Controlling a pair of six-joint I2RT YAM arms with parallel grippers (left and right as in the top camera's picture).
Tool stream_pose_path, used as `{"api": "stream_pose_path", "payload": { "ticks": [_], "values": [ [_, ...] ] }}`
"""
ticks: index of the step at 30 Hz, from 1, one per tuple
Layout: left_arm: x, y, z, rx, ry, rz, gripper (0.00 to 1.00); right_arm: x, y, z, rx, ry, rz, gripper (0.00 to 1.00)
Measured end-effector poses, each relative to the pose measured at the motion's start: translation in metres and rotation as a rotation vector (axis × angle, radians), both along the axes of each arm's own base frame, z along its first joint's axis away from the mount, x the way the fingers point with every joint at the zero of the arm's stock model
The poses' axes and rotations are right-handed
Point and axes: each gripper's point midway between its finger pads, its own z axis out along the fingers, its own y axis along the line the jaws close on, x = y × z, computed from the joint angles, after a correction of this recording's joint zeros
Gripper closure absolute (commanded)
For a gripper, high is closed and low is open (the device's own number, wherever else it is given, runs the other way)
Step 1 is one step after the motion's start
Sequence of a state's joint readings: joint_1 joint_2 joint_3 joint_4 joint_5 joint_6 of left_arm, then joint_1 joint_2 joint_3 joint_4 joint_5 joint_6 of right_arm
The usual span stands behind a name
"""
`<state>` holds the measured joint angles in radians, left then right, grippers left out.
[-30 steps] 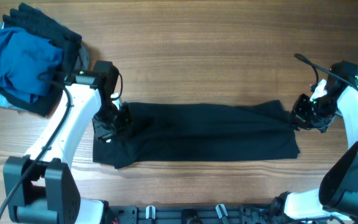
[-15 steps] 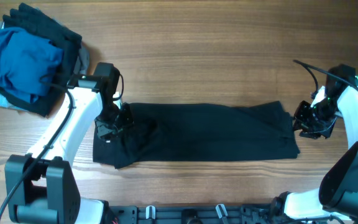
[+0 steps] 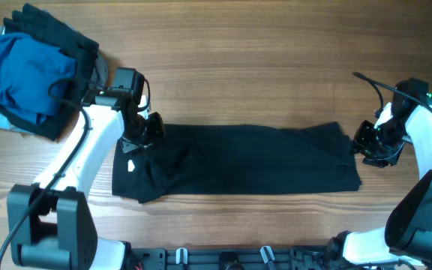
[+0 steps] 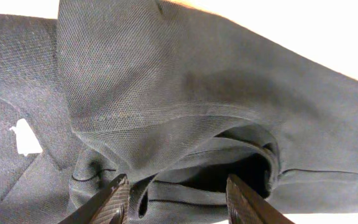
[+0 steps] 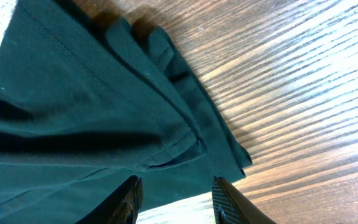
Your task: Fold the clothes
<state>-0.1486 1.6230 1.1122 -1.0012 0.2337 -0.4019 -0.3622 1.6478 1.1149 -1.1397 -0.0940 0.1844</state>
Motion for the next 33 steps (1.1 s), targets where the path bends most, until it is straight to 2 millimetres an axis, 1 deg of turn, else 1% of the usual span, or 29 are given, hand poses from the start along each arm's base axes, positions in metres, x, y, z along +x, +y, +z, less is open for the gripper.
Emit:
{"api": "stream_pose_path", "payload": {
  "ticks": [2, 4, 6, 7, 8, 9, 11, 14, 16, 18, 19, 21, 22, 23, 24, 25, 26, 27, 28, 29, 31, 33],
  "values": [
    [-0.004, 0.001, -0.008, 0.006, 0.04, 0.0, 0.54, 0.0, 0.0, 0.0, 0.003, -0.001, 0.0, 0.58],
    [-0.012, 0.002, -0.016, 0.015, 0.098, 0.0, 0.62, 0.0, 0.0, 0.0, 0.003, -0.002, 0.005, 0.58],
    [-0.016, 0.003, -0.025, 0.02, 0.13, -0.002, 0.8, 0.0, 0.0, 0.0, 0.003, -0.003, 0.007, 0.58],
    [-0.021, 0.003, -0.03, 0.023, 0.15, 0.0, 0.84, 0.001, 0.0, 0.0, 0.002, -0.004, 0.007, 0.58],
    [-0.027, 0.004, -0.035, 0.026, 0.172, -0.001, 0.94, 0.001, 0.0, 0.0, 0.002, -0.005, 0.007, 0.58],
    [-0.032, 0.005, -0.039, 0.029, 0.192, 0.003, 0.96, 0.001, 0.0, 0.0, 0.002, -0.005, 0.008, 0.58],
    [-0.04, 0.006, -0.044, 0.034, 0.222, 0.002, 0.96, 0.001, 0.0, 0.0, 0.002, -0.005, 0.007, 0.58],
    [-0.05, 0.008, -0.043, 0.045, 0.259, -0.003, 0.96, 0.001, 0.0, 0.0, 0.002, -0.005, 0.007, 0.58],
    [-0.066, 0.021, -0.041, 0.113, 0.322, -0.015, 0.96, 0.001, 0.0, 0.0, 0.001, -0.007, 0.007, 0.58],
    [-0.075, 0.032, -0.038, 0.164, 0.361, -0.015, 0.96, 0.002, 0.0, 0.0, 0.0, -0.009, 0.007, 0.58],
    [-0.079, 0.038, -0.037, 0.187, 0.38, -0.009, 0.95, 0.002, 0.0, 0.0, 0.0, -0.009, 0.007, 0.58],
    [-0.08, 0.047, -0.037, 0.214, 0.385, 0.006, 0.93, 0.002, 0.0, 0.0, 0.0, -0.009, 0.007, 0.58],
    [-0.079, 0.049, -0.037, 0.22, 0.383, 0.008, 0.91, 0.002, 0.0, 0.0, 0.0, -0.009, 0.007, 0.57],
    [-0.079, 0.051, -0.037, 0.232, 0.381, 0.012, 0.85, 0.002, 0.0, 0.0, 0.0, -0.009, 0.007, 0.57],
    [-0.079, 0.053, -0.037, 0.241, 0.38, 0.011, 0.77, 0.002, 0.0, 0.0, 0.0, -0.009, 0.008, 0.57],
    [-0.078, 0.054, -0.037, 0.25, 0.379, 0.014, 0.64, 0.002, 0.0, 0.0, 0.0, -0.009, 0.007, 0.57],
    [-0.078, 0.056, -0.037, 0.257, 0.378, 0.015, 0.53, 0.002, 0.0, 0.0, 0.0, -0.009, 0.007, 0.57],
    [-0.078, 0.057, -0.037, 0.263, 0.377, 0.01, 0.52, 0.002, 0.0, 0.0, 0.001, -0.008, 0.008, 0.57],
    [-0.078, 0.057, -0.037, 0.269, 0.376, 0.013, 0.45, 0.002, 0.0, 0.0, 0.001, -0.008, 0.009, 0.55],
    [-0.077, 0.058, -0.038, 0.271, 0.373, 0.012, 0.35, 0.001, 0.0, 0.0, 0.002, -0.008, 0.016, 0.52],
    [-0.075, 0.058, -0.039, 0.275, 0.362, 0.019, 0.32, 0.003, 0.004, 0.0, 0.026, -0.02, 0.038, 0.44],
    [-0.069, 0.058, -0.041, 0.271, 0.336, 0.022, 0.31, 0.009, 0.012, 0.002, 0.078, -0.06, 0.081, 0.39]
  ]
}}
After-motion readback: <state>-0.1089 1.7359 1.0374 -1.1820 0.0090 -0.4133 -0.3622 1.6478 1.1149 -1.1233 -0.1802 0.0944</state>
